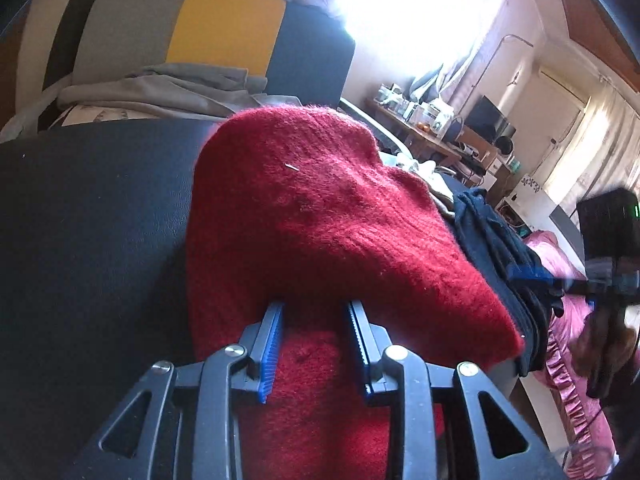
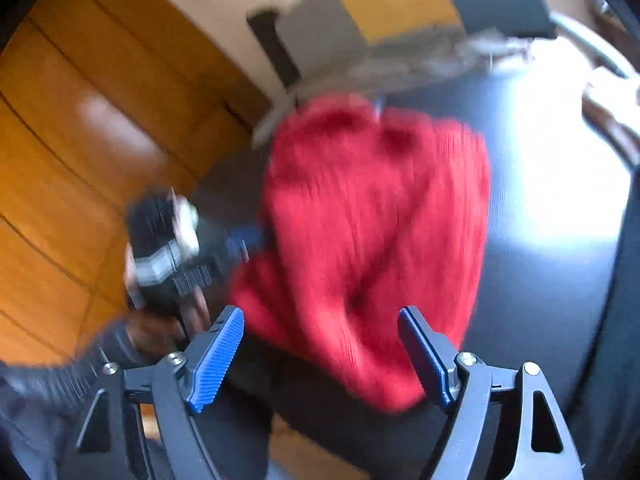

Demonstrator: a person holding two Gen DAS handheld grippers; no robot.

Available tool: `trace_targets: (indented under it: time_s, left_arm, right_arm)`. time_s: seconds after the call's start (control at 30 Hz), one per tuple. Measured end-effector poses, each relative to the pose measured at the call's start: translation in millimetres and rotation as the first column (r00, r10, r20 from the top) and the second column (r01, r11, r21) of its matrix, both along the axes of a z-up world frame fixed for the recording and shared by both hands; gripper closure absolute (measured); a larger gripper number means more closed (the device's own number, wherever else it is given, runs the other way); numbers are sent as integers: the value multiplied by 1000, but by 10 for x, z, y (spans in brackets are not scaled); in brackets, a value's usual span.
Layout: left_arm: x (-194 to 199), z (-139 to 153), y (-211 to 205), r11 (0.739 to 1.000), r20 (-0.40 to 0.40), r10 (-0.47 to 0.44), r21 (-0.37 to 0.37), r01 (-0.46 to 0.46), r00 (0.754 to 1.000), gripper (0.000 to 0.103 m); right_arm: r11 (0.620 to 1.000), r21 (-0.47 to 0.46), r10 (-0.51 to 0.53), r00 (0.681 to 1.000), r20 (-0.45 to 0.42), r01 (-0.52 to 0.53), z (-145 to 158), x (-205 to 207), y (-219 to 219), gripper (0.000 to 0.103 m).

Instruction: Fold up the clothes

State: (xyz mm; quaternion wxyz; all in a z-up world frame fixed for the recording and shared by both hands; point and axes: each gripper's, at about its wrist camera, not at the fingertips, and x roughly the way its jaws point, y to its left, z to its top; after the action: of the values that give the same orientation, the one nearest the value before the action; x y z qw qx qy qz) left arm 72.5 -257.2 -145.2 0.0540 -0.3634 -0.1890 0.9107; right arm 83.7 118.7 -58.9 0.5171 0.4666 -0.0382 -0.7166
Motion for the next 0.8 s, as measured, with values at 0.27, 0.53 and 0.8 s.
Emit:
trace_targets:
  time_s: [0.27, 0.53, 0.8]
  left_arm:
    - [-5, 22, 117, 995, -7, -9, -97, 8, 1000, 68]
    - [-23, 64, 247, 982, 27, -25, -187, 29, 999, 60]
    - [50, 162, 274, 980, 3, 14, -200, -13, 1000, 56]
  right_arm:
    - [981, 106, -159, 987, -32, 161, -265, -646, -813, 32]
    - [950, 230, -183, 973, -143, 212, -310, -630, -987, 92]
    - [906, 246, -318, 937, -145, 345, -570, -787, -482, 103]
